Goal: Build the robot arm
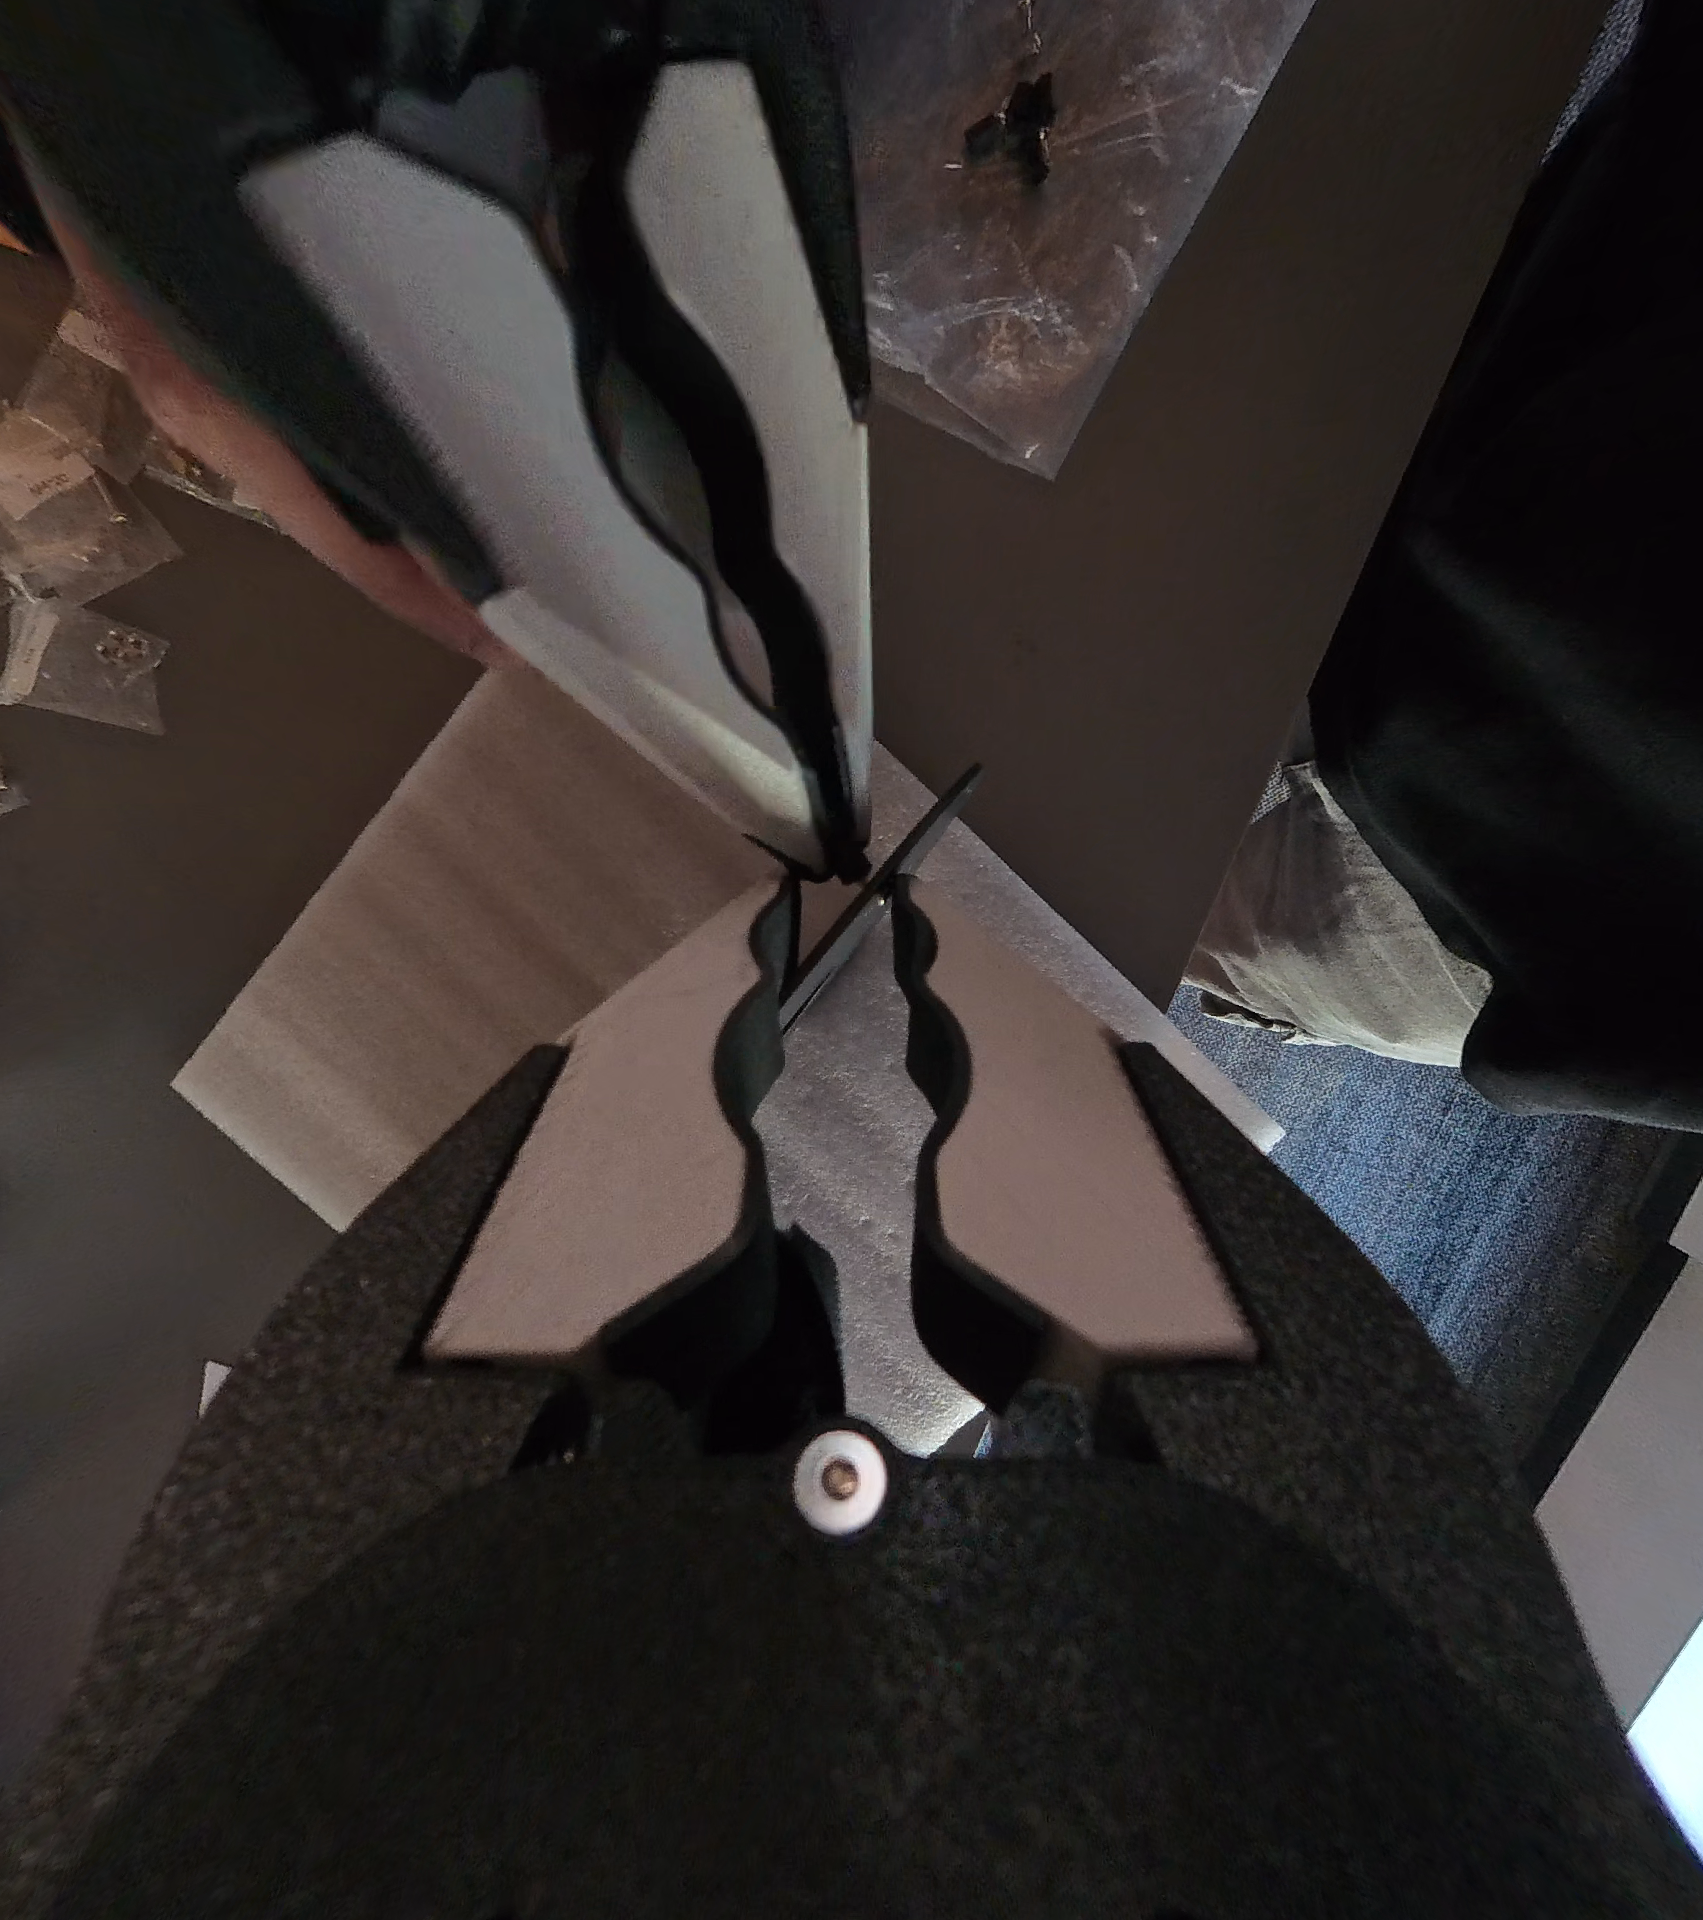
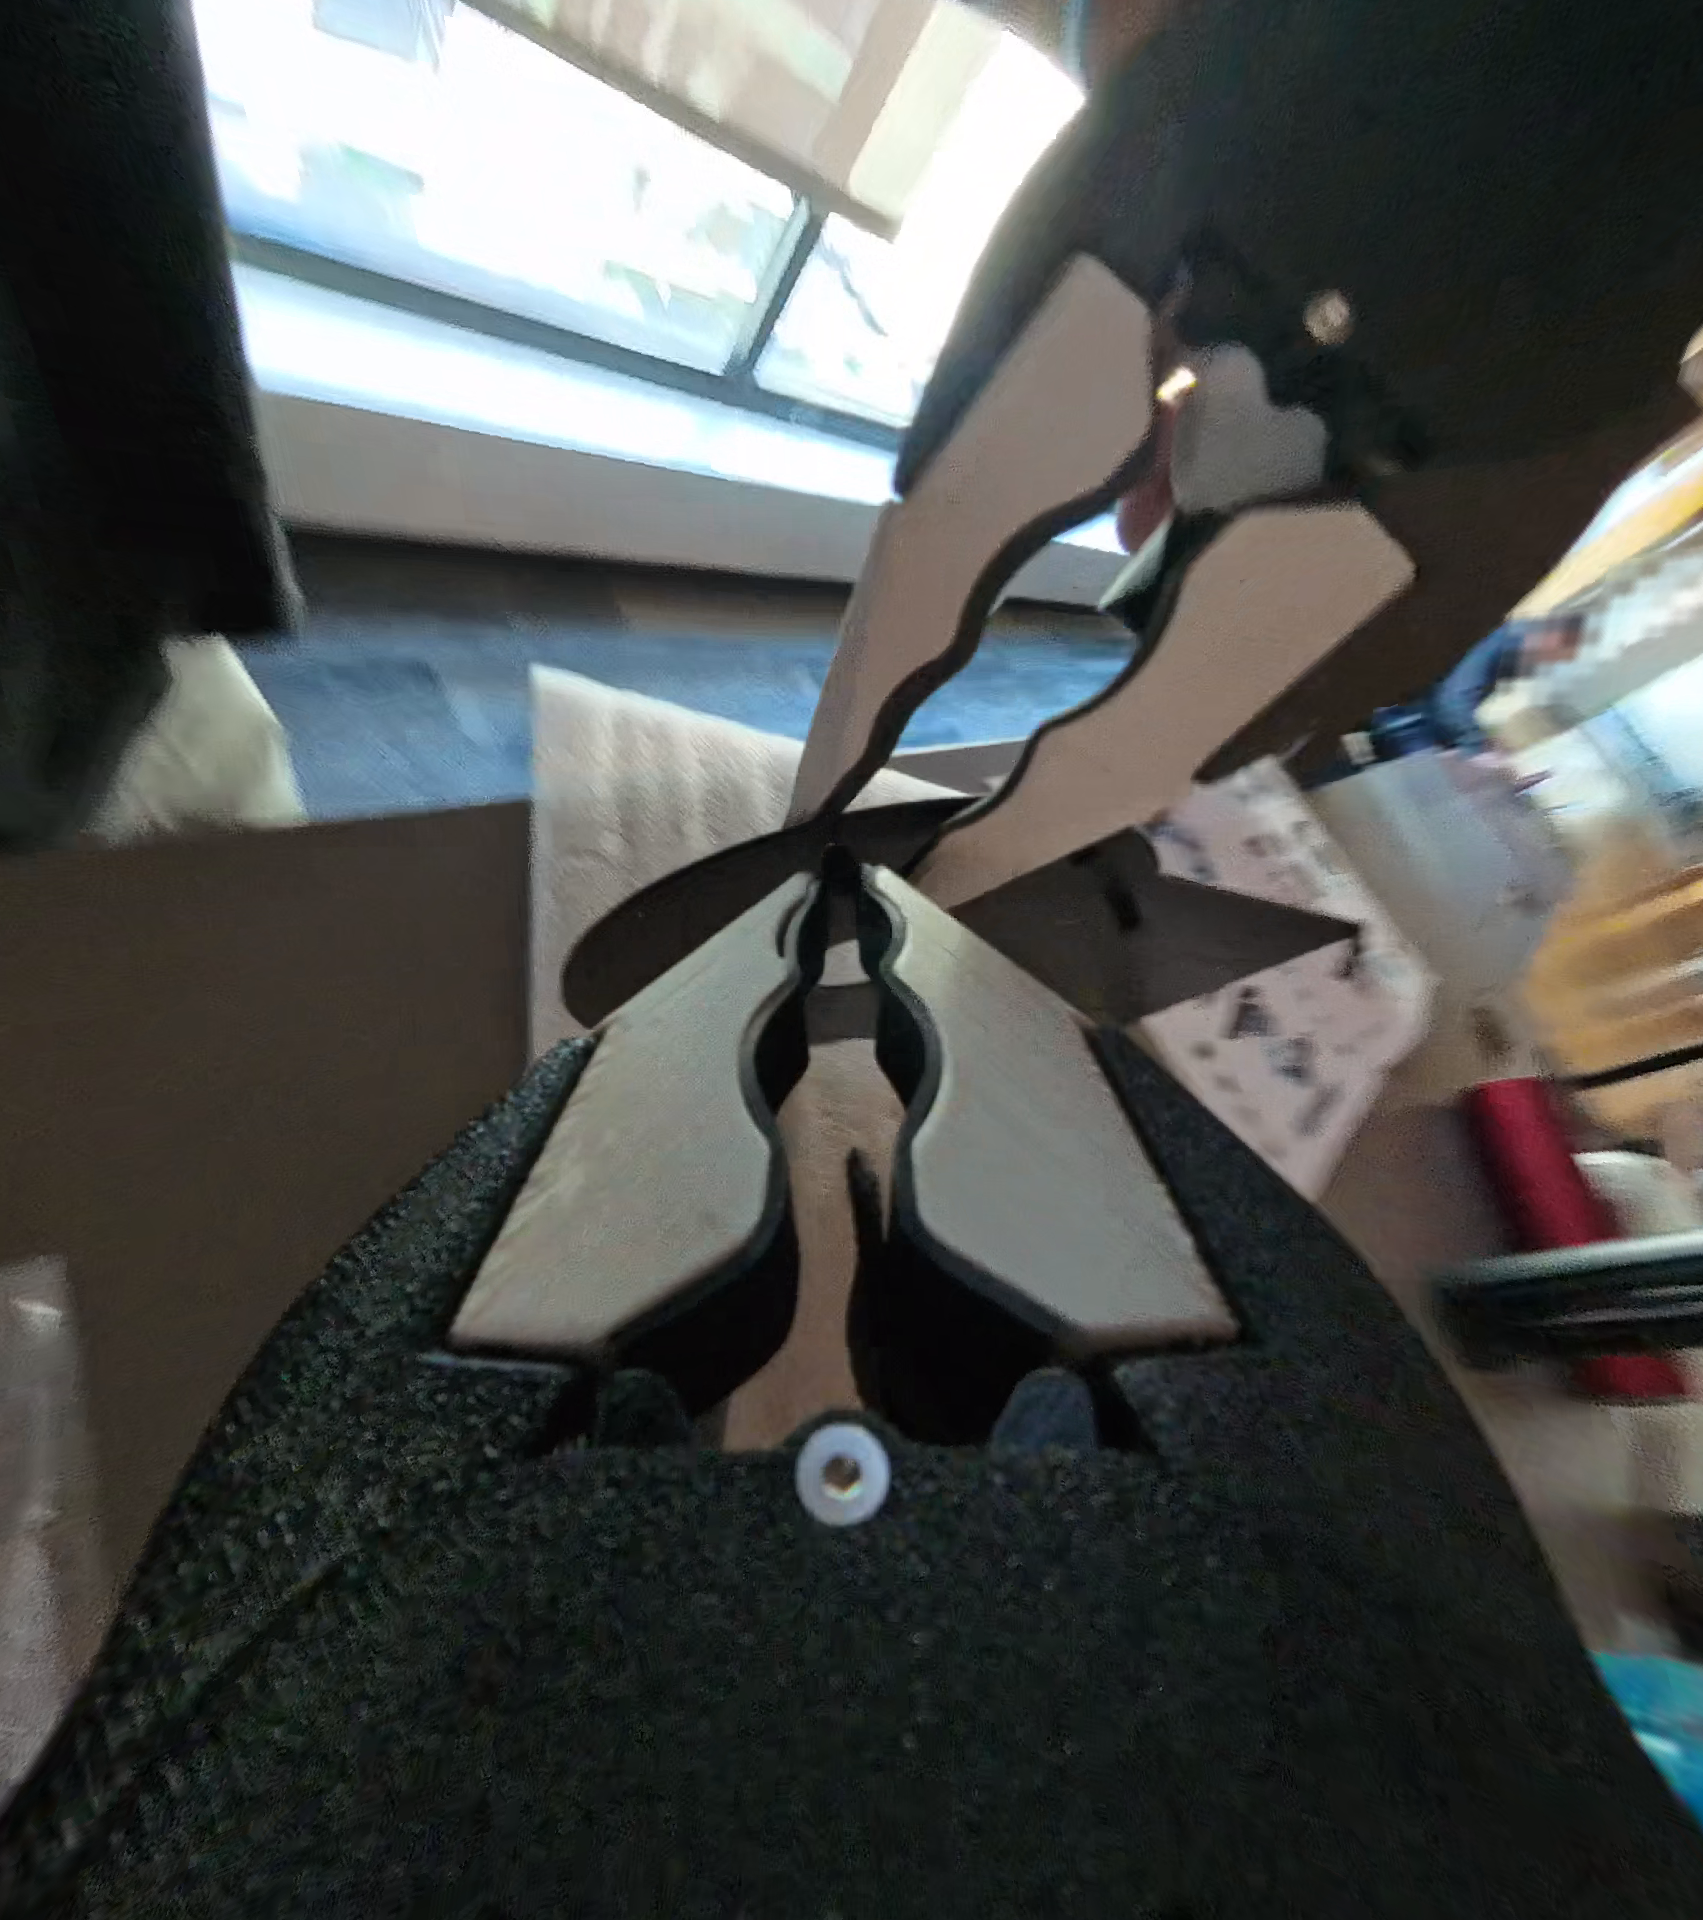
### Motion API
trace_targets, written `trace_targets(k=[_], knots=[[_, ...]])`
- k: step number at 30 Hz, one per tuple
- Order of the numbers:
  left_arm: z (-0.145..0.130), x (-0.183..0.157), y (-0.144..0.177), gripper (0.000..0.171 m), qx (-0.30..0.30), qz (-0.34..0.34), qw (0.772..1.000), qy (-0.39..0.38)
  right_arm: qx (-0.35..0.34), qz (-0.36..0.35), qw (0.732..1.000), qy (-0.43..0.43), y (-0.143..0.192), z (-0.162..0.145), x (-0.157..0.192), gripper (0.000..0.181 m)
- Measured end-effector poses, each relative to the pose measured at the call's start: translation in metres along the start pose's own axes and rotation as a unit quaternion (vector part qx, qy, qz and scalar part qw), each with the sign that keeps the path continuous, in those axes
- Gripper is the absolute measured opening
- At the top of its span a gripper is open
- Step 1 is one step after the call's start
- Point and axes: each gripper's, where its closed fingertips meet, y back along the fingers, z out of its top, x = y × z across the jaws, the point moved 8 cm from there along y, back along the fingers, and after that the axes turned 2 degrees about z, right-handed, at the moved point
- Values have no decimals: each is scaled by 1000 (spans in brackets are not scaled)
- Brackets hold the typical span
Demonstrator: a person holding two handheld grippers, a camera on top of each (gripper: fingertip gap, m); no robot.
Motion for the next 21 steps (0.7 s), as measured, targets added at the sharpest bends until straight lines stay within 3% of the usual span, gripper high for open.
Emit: trace_targets(k=[3, 7, 11, 14, 18, 21], knots=[[0, 0, -1, 17, -2, 4, 1000, -2, -60, 60, 984, -158, 0, -11, -5, 4], [0, 0, -1, 18, -8, 9, 1000, -4, -99, 152, 918, -353, -3, -23, -13, 5], [0, 0, -1, 19, -10, 14, 1000, -8, -104, 253, 816, -509, -9, -32, -21, 5], [0, 0, 0, 18, -4, 10, 1000, -7, -106, 298, 759, -570, -13, -36, -24, 4], [-1, -1, -1, 18, -10, 17, 1000, -8, -94, 354, 620, -694, -19, -44, -21, 4], [-1, -2, 0, 18, -9, 16, 1000, -6, -88, 356, 569, -736, -20, -44, -18, 5]])
